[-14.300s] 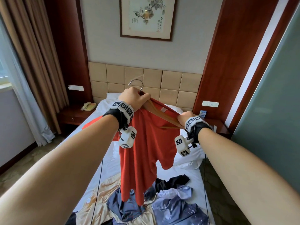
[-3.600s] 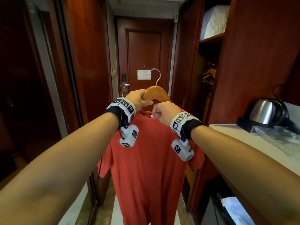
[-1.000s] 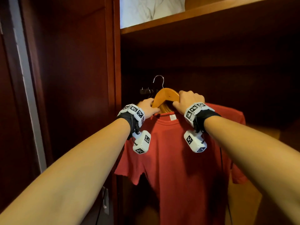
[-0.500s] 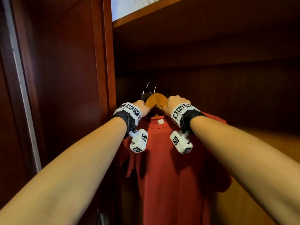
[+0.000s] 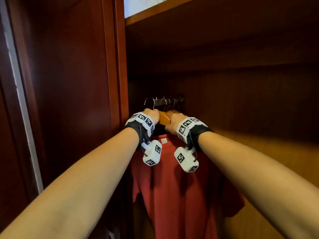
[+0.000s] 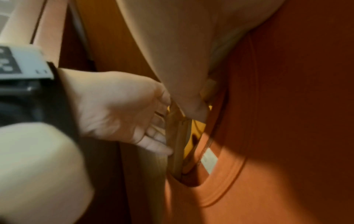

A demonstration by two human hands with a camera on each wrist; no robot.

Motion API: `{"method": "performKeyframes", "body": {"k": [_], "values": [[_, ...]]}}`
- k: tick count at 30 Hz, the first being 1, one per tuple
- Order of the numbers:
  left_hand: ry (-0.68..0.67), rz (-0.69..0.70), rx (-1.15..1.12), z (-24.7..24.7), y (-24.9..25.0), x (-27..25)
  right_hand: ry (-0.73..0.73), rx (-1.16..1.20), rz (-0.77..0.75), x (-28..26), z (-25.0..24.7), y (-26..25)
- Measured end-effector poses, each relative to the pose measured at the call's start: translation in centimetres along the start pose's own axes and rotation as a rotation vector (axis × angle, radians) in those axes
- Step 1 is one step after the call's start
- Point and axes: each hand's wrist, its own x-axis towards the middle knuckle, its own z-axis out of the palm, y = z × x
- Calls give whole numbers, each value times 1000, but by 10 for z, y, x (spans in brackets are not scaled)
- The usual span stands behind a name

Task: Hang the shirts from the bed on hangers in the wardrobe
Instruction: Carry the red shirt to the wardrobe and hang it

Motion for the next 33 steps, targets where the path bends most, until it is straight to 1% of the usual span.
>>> {"method": "performKeyframes", "body": {"k": [3,6,8,10,15,19,25,29,33], "values": [[-7,-1,-42,-1,2,-2,10,18,19,-3,7,-2],[65,3,-112,-2,3,1,63,53,89,-4,3,-1],[64,33,-121,1,4,4,67,70,144,-3,-3,0],[40,52,-99,2,5,5,52,74,169,-1,-7,-1],[-38,9,-46,1,0,1,-32,30,91,-6,-6,-8],[-62,-6,-46,4,-4,4,-51,48,152,2,11,-6],[-40,10,-89,11,-4,11,-90,38,150,1,20,2],[-38,34,-48,17,-4,16,-138,46,126,2,26,6],[-1,58,6,26,-6,20,-170,101,79,6,24,10]]}}
